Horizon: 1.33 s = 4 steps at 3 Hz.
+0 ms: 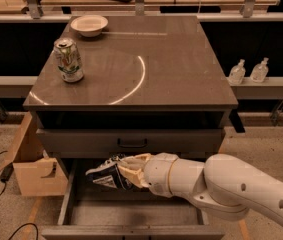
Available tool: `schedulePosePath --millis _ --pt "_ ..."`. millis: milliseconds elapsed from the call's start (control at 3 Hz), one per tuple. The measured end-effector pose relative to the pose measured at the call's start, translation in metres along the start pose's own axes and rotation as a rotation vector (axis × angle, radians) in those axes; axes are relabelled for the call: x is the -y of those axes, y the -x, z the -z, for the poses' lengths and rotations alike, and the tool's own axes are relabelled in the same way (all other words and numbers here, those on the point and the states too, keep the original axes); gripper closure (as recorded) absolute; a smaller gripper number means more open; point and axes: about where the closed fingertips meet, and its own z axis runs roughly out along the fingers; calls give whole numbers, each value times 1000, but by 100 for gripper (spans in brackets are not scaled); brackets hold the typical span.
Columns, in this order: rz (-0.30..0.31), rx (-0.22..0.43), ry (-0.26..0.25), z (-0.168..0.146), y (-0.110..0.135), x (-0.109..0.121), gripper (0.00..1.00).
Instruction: Place blue chip bag into middle drawer
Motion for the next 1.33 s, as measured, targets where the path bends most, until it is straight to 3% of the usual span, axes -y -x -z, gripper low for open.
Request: schedulePosePath --millis 333,667,1333 --pt "-51 -23 15 -27 -38 11 100" --pt "-94 -61 9 -51 -80 16 84" --pt "-157 -116 -27 -86 -140 32 38"
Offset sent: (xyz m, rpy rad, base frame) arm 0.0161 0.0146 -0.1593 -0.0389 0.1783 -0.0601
